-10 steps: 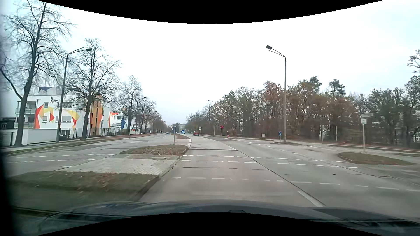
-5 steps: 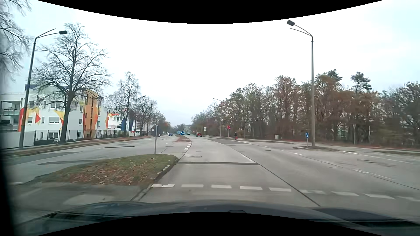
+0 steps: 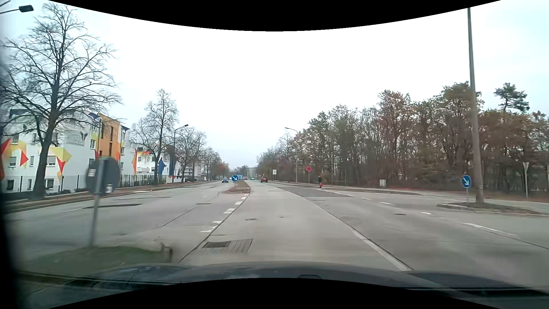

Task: Follow the waypoints while adhering to traffic rules and regulations

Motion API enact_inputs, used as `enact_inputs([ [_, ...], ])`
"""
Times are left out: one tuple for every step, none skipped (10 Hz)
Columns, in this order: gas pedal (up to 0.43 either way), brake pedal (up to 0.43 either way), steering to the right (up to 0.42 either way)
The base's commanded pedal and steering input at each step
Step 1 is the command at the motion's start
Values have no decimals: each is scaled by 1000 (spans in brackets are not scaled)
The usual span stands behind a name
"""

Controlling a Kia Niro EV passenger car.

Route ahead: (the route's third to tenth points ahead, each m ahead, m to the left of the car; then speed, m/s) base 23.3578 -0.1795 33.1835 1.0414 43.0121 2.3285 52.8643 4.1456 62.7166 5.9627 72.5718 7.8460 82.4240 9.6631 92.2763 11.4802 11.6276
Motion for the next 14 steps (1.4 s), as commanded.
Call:
enact_inputs([
  [150, 0, -30],
  [150, 0, -30],
  [150, 0, -30],
  [150, 0, -31],
  [157, 0, -34],
  [169, 0, -36],
  [169, 0, -34],
  [169, 0, -34],
  [169, 0, -32],
  [169, 0, -28],
  [169, 0, -26],
  [169, 0, -26],
  [169, 0, -26],
  [169, 0, -25],
])
